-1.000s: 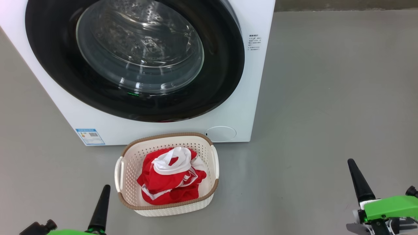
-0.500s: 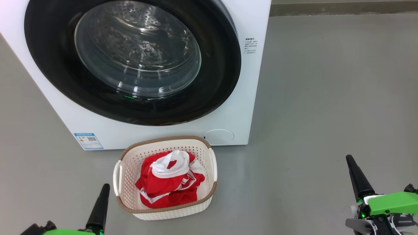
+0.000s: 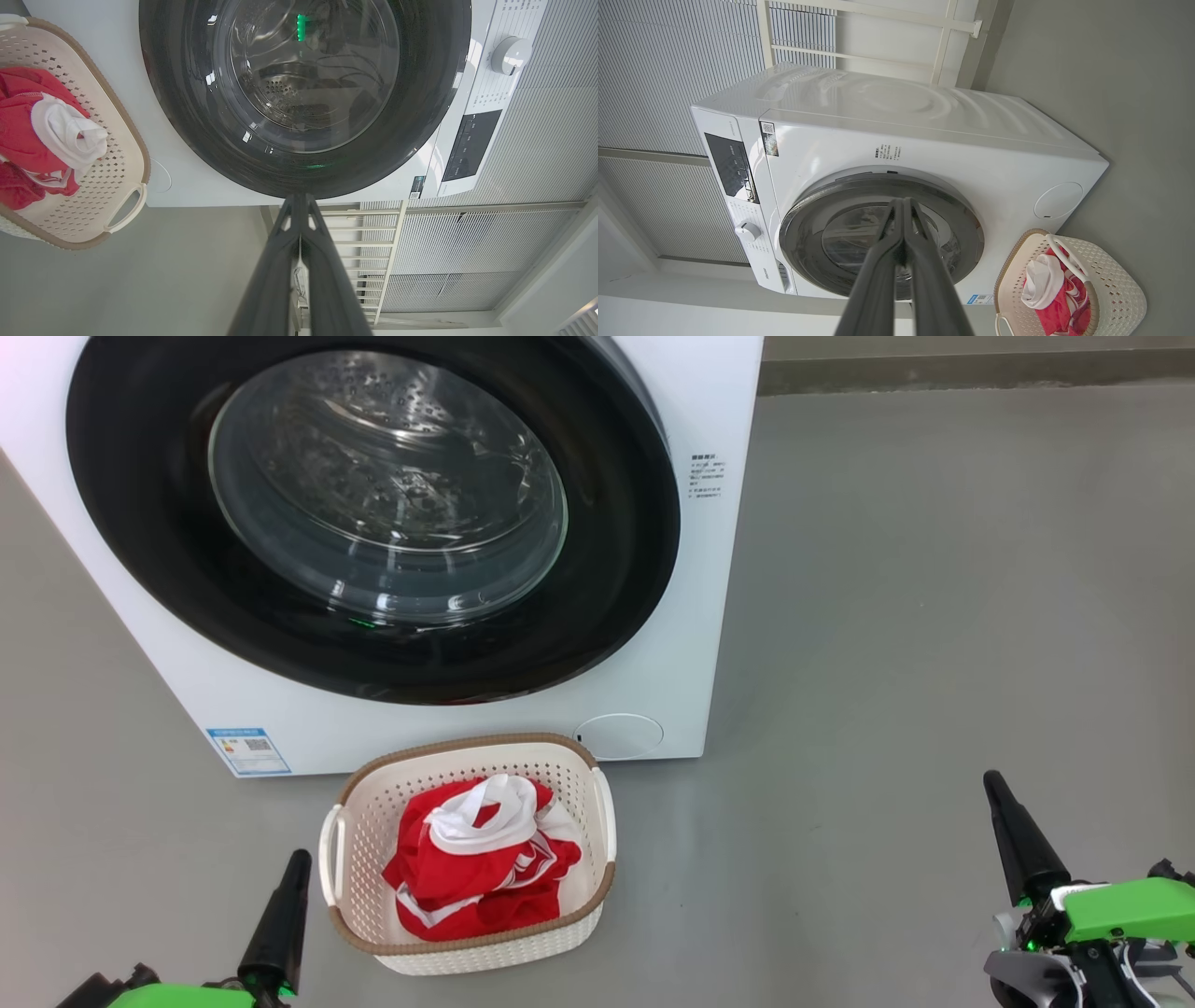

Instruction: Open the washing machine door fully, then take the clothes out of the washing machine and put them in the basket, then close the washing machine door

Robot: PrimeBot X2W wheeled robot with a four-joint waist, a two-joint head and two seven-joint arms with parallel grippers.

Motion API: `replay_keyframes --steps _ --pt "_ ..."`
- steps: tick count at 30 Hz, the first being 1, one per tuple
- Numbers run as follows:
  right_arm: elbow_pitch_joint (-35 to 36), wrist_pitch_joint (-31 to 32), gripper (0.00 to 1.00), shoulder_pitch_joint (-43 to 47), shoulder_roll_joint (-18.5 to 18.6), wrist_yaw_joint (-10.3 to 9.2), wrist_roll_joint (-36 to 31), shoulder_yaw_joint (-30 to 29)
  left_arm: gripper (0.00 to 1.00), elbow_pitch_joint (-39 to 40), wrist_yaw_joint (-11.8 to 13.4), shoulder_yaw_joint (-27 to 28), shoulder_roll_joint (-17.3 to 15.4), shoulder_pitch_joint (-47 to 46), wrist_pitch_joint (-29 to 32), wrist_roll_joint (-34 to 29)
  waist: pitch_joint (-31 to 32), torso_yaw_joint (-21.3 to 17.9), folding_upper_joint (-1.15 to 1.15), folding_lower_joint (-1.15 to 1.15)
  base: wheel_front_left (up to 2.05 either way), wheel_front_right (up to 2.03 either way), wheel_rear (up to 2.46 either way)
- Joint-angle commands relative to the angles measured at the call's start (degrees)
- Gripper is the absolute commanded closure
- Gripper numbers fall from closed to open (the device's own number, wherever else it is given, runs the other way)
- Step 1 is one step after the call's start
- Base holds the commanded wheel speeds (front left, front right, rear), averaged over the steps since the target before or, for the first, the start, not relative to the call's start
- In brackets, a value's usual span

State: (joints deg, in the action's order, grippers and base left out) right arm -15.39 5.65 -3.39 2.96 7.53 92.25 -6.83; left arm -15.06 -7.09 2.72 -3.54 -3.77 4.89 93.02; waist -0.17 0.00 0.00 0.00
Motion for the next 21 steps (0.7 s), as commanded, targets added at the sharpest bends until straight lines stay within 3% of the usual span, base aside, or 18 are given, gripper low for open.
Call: replay_keyframes --steps 1,21 --pt "1.40 0.37 1.00 -2.74 0.35 -0.04 0.39 0.88 1.00 1.08 -0.40 2.16 -0.52 -2.28 0.28 0.51 0.00 0.00 0.00 0.00 0.00 0.00 0.00" --pt "1.39 0.50 1.00 -2.75 0.24 -0.04 0.26 0.72 1.00 1.06 -0.40 2.53 -0.26 -2.31 0.58 0.20 0.00 0.00 0.00 0.00 0.00 0.00 0.00"
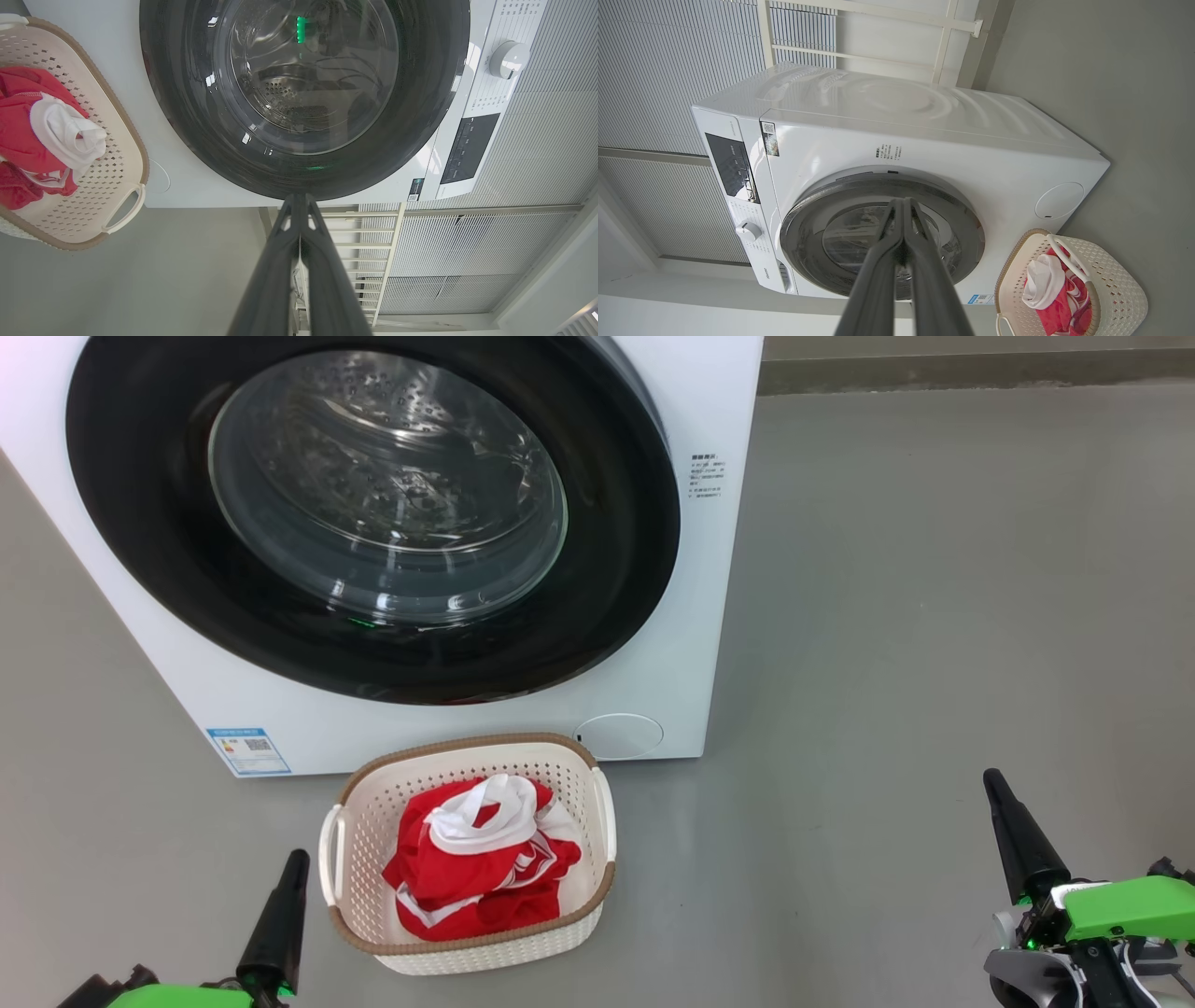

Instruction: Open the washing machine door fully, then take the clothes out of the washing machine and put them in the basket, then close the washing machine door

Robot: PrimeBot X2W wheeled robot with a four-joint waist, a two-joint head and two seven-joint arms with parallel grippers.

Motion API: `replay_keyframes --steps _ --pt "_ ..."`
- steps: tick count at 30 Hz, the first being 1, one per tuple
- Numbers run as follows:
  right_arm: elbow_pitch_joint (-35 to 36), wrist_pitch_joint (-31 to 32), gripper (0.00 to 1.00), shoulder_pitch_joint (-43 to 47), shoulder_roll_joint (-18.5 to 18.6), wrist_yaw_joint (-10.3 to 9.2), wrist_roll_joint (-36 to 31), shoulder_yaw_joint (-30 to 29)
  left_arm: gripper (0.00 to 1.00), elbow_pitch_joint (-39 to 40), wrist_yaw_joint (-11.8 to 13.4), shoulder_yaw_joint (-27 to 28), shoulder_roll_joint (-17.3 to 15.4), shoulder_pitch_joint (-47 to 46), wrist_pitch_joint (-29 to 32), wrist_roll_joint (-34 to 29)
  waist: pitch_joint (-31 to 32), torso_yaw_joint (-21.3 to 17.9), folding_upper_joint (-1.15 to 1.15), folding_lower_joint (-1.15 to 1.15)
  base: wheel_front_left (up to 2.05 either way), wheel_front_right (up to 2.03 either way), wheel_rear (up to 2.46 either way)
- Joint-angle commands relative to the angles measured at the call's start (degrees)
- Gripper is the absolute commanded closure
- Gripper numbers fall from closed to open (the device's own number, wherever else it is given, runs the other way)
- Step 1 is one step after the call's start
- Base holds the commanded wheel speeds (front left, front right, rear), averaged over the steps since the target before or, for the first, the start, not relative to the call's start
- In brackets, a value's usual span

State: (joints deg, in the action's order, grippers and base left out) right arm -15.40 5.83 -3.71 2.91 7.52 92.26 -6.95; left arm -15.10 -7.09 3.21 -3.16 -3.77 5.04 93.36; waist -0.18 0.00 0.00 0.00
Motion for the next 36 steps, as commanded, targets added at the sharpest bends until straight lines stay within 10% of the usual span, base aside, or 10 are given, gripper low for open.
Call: replay_keyframes --steps 1,36 --pt "1.40 0.33 1.00 -2.43 0.29 -0.03 0.24 0.83 1.00 1.10 -0.40 2.06 -0.63 -2.31 0.45 -0.15 0.00 0.00 0.00 0.00 0.00 0.00 0.00" --pt "1.39 0.48 1.00 -2.45 0.16 -0.03 0.08 0.64 1.00 1.08 -0.40 2.53 -0.30 -2.35 0.83 -0.55 0.00 0.00 0.00 0.00 0.00 0.00 0.00"
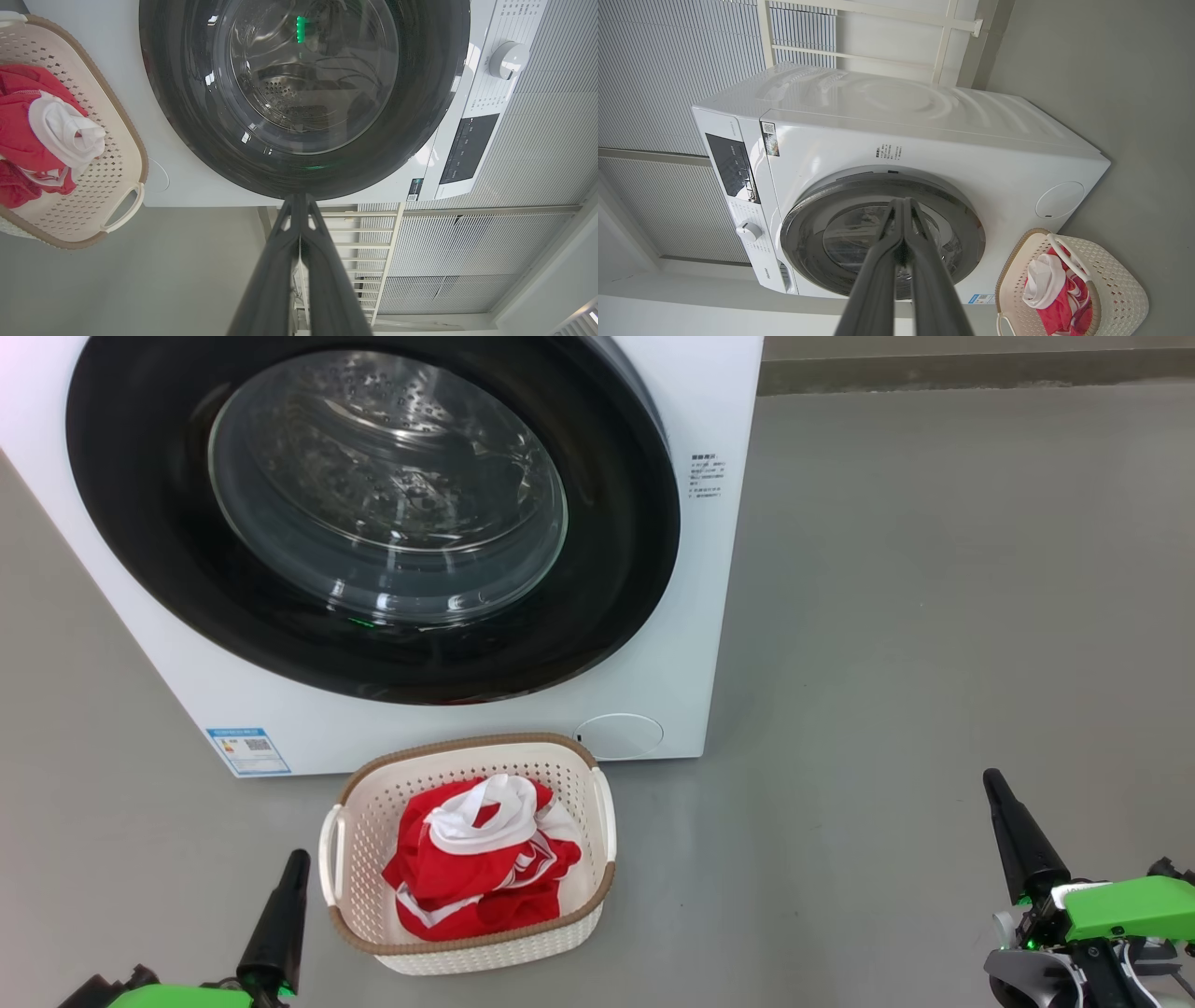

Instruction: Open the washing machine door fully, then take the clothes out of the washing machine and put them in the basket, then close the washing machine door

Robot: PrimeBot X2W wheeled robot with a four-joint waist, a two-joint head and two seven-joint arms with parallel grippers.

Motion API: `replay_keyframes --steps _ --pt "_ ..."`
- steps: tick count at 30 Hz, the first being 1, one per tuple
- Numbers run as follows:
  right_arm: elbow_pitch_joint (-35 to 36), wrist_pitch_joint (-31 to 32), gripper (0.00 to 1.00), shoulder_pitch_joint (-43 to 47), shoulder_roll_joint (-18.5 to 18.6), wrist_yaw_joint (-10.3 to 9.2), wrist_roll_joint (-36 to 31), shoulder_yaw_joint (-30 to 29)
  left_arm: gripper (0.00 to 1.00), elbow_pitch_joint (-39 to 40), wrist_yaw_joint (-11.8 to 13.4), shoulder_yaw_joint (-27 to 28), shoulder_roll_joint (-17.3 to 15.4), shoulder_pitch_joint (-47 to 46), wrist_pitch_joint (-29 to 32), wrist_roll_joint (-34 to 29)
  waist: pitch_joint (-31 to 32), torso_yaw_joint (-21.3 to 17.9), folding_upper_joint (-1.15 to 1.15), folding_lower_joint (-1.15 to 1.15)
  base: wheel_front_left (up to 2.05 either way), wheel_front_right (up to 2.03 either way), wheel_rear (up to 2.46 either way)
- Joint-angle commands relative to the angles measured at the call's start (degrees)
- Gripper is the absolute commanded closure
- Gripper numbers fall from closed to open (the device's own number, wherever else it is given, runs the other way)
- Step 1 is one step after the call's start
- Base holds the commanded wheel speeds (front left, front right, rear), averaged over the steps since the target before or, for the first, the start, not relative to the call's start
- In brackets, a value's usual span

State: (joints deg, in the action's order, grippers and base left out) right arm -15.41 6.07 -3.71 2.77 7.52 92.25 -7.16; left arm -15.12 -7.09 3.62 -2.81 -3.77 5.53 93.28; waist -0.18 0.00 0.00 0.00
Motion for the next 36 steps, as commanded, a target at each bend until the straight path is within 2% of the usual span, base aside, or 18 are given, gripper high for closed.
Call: replay_keyframes --steps 1,36 --pt "1.40 0.25 1.00 -2.45 0.29 -0.03 0.09 0.85 1.00 1.11 -0.40 2.13 -0.64 -2.35 0.34 -0.48 0.00 0.00 0.00 0.00 0.00 0.00 0.00" --pt "1.39 0.34 1.00 -2.46 0.21 -0.03 -0.01 0.73 1.00 1.09 -0.40 2.46 -0.42 -2.38 0.60 -0.75 0.00 0.00 0.00 0.00 0.00 0.00 0.00"
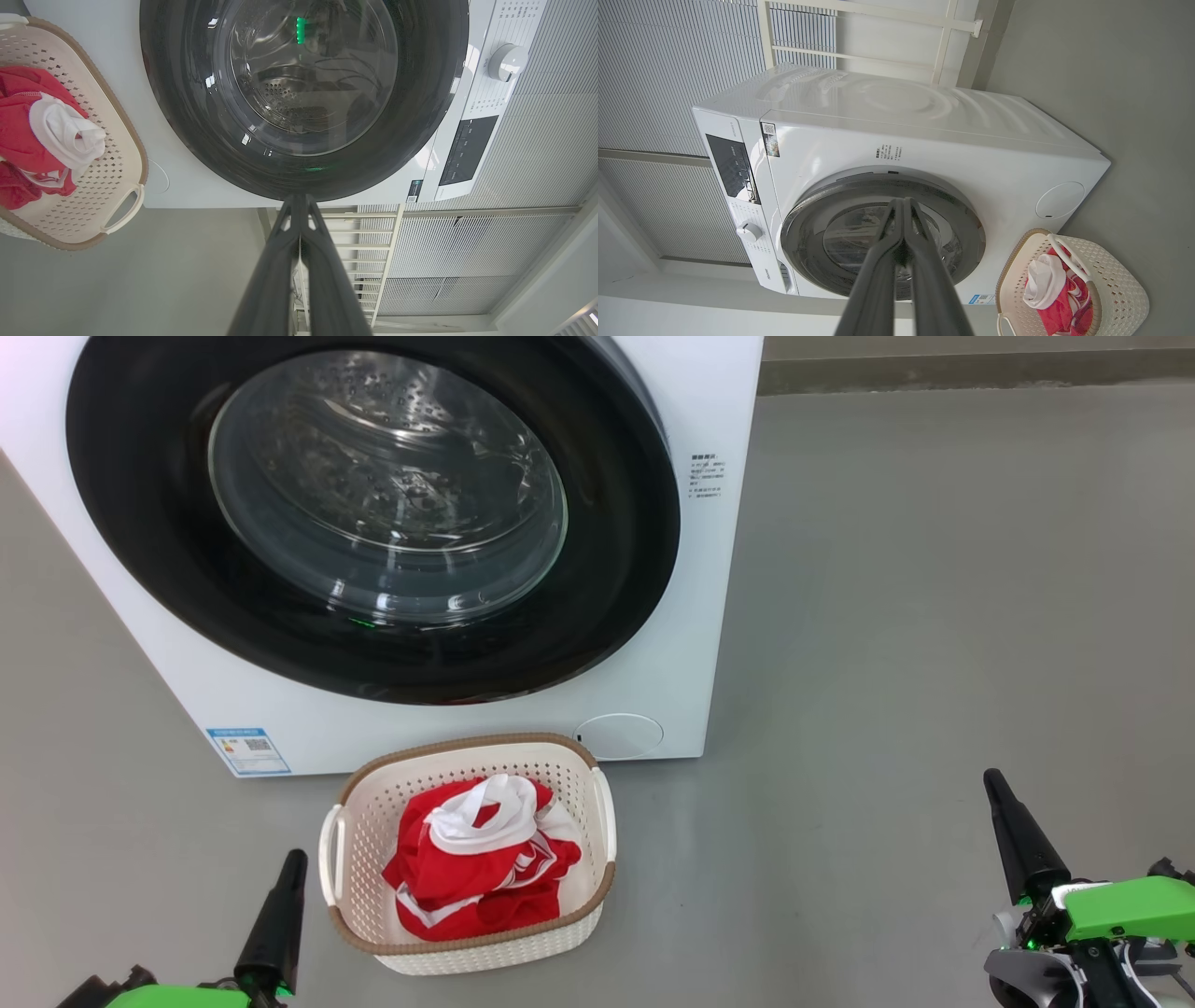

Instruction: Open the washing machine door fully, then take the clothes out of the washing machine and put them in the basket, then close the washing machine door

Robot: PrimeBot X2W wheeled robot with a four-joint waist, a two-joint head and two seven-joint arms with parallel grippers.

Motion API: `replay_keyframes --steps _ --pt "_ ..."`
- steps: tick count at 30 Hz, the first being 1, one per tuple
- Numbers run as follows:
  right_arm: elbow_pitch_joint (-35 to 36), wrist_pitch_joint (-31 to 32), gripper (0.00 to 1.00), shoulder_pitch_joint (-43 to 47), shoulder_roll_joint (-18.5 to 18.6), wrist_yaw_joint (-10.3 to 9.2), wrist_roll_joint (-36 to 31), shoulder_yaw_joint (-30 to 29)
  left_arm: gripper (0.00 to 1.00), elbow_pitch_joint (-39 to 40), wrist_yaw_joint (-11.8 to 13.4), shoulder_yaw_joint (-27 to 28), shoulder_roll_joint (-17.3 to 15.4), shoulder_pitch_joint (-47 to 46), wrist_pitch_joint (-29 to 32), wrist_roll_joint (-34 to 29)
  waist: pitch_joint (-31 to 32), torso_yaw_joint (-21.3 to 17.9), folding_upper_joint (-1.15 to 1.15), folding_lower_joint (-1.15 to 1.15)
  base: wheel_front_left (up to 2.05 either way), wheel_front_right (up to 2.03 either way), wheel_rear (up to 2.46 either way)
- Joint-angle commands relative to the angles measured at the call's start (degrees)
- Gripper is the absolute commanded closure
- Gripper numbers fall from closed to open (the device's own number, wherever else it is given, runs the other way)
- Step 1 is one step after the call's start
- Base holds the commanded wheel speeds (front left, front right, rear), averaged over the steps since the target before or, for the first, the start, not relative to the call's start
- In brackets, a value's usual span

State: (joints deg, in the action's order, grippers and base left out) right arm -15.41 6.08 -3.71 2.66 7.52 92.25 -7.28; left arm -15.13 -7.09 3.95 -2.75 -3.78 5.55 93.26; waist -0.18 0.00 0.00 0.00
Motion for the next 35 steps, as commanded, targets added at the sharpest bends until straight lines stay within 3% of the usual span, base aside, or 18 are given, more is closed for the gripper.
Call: replay_keyframes --steps 1,35 --pt "1.39 0.33 1.00 -2.46 0.32 -0.03 -0.01 0.85 1.00 1.11 -0.40 2.14 -0.47 -2.37 0.58 -0.74 0.00 0.00 0.00 0.00 0.00 0.00 0.00" --pt "1.39 0.38 1.00 -2.47 0.28 -0.03 -0.06 0.78 1.00 1.10 -0.40 2.33 -0.33 -2.39 0.74 -0.90 0.00 0.00 0.00 0.00 0.00 0.00 0.00"
